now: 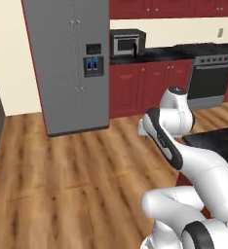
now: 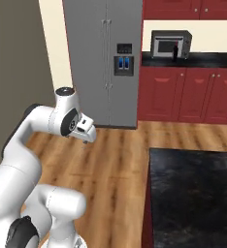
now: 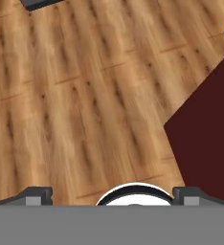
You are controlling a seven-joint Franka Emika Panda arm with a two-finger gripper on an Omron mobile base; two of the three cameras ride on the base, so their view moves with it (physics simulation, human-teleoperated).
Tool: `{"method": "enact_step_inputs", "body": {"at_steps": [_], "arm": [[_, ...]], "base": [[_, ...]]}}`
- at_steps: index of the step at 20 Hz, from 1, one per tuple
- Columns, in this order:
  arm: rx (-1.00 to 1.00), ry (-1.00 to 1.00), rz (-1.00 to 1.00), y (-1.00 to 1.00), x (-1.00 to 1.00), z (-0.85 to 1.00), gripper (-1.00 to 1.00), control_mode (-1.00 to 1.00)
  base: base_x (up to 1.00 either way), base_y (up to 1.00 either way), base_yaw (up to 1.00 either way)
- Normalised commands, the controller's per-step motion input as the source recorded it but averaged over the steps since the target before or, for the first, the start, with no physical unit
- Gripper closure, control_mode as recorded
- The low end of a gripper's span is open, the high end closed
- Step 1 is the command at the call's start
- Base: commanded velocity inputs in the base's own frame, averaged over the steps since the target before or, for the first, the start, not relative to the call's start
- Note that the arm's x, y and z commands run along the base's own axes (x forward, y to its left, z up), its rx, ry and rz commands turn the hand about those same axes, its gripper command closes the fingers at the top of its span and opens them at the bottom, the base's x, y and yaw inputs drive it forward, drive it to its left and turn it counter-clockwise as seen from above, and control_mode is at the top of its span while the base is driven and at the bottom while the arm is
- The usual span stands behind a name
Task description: There is a wine glass and glass cup on the dining counter. Place the wine bottle next to the wine glass and the juice bottle next to the glass cup.
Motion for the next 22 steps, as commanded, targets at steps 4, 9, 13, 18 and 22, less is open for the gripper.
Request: {"method": "enact_step_inputs", "body": {"at_steps": [4, 9, 13, 18, 22], "arm": [[0.00, 0.00, 0.00, 0.00, 0.00, 0.00, -1.00, 1.00], [0.00, 0.00, 0.00, 0.00, 0.00, 0.00, -1.00, 1.00], [0.00, 0.00, 0.00, 0.00, 0.00, 0.00, -1.00, 1.00], [0.00, 0.00, 0.00, 0.00, 0.00, 0.00, -1.00, 1.00], [0.00, 0.00, 0.00, 0.00, 0.00, 0.00, -1.00, 1.00]], "base": [[0.91, 0.00, 0.00], [0.91, 0.00, 0.00], [0.91, 0.00, 0.00], [0.89, 0.00, -0.01], [0.74, 0.00, -0.21]]}}
